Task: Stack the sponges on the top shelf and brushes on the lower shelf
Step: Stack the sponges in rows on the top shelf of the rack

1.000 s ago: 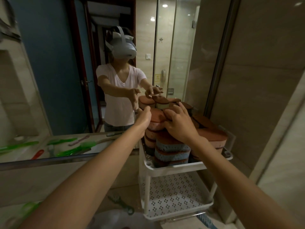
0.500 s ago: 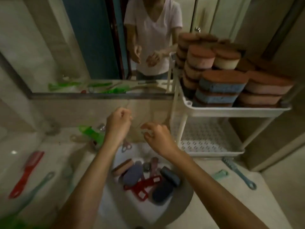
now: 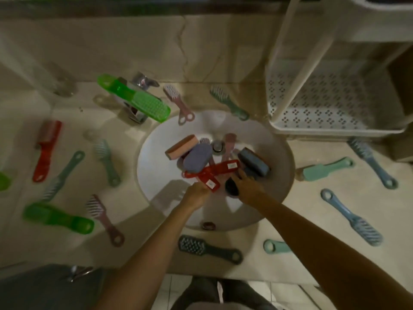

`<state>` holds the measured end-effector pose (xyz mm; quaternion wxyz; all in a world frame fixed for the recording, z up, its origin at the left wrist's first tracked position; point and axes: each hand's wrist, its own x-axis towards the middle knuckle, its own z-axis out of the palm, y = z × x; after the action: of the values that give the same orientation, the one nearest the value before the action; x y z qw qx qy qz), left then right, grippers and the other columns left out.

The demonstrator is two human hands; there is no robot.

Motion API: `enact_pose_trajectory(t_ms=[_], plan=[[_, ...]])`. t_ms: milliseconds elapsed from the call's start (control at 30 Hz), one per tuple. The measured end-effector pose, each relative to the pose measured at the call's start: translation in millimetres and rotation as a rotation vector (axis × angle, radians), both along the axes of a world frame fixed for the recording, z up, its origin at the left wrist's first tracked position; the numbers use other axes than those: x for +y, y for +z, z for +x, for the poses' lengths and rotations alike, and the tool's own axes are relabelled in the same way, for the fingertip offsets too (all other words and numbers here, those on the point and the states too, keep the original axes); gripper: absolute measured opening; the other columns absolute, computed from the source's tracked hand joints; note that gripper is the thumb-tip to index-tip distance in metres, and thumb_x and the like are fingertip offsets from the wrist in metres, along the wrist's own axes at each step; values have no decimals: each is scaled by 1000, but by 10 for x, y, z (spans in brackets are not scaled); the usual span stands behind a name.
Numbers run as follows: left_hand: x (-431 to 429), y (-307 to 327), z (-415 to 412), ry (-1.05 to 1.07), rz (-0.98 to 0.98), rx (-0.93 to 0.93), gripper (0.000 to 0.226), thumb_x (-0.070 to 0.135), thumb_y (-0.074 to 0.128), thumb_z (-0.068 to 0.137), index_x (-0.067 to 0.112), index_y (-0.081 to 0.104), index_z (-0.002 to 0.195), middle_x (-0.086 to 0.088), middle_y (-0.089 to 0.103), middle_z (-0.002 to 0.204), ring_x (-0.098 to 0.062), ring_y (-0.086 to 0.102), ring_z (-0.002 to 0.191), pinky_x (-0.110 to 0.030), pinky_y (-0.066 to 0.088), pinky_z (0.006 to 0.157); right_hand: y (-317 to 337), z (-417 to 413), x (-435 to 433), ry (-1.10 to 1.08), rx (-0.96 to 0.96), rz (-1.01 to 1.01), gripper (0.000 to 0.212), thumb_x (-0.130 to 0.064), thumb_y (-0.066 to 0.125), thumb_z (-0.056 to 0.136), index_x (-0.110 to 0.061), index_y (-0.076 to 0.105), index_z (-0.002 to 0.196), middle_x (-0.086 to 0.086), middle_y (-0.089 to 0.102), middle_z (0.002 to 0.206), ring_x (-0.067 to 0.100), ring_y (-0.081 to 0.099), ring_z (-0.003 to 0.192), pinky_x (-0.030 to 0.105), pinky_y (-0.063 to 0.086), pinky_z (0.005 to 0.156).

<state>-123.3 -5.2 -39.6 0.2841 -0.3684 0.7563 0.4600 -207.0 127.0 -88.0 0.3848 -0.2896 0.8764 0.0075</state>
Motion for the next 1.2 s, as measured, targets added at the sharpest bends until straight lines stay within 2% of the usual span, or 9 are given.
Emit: enact_pose_trajectory(t_ms=[133,367,533,600,667,833,933,1100,1200], plan=[[80,-178,-151,-61,-15,-41,21,12,39,95,6,52,79,-2,47,69,-14,43,59,-23,33,53,-113,-100,-6,152,34,126,74,-11,51,92,-20,5,149,9,-2,157,35,19,141,45,34,110],[56,-293,-275,29,25,-51,27,11,46,92,14,47,65,-1,48,65,-14,48,62,-24,41,61,-179,-104,-34,188,77,155,77,-19,62,85,-11,15,146,17,8,153,32,21,140,41,36,108],[-74,-174,-262,353,220,63,10,4,53,89,8,59,96,-11,55,100,-24,53,93,-28,44,70,130,-301,-67,-329,-264,-298,61,-14,67,80,-3,38,132,13,49,128,29,46,123,31,40,98],[-102,-129,-252,385,276,123,20,6,55,90,11,55,109,-9,53,110,-21,51,100,-24,44,70,291,-349,-53,-711,-568,-568,23,3,53,84,-6,61,103,-1,66,93,24,57,102,31,48,85],[-111,-91,-247,346,363,170,27,12,57,90,13,52,117,-3,56,116,-18,53,106,-23,46,75,306,-378,-13,-992,-818,-754,43,12,39,81,-16,66,63,-9,66,58,16,57,78,26,49,71],[-133,-1,-285,272,493,201,27,17,61,87,17,57,114,-1,66,112,-16,63,99,-28,52,85,293,-401,103,-1156,-1046,-858,42,14,29,77,-12,62,70,-5,66,59,13,59,72,28,49,74],[-100,31,-313,256,514,223,18,17,58,90,26,55,105,5,64,102,-15,60,97,-36,50,90,290,-448,70,-1139,-897,-856,38,16,30,81,-10,57,74,-4,64,56,13,57,67,26,50,67],[-110,-21,-241,467,387,257,32,17,57,90,17,45,120,-1,61,109,-13,60,91,-23,48,69,-44,-611,143,-607,201,-385,41,-11,53,89,-7,43,129,17,52,127,34,46,121,43,40,100],[-131,-75,-171,536,372,284,41,13,57,89,15,44,128,-1,62,108,-11,61,92,-22,49,70,-126,-626,203,-357,270,-107,55,-14,57,87,-4,31,135,19,39,136,34,36,128,45,34,105]])
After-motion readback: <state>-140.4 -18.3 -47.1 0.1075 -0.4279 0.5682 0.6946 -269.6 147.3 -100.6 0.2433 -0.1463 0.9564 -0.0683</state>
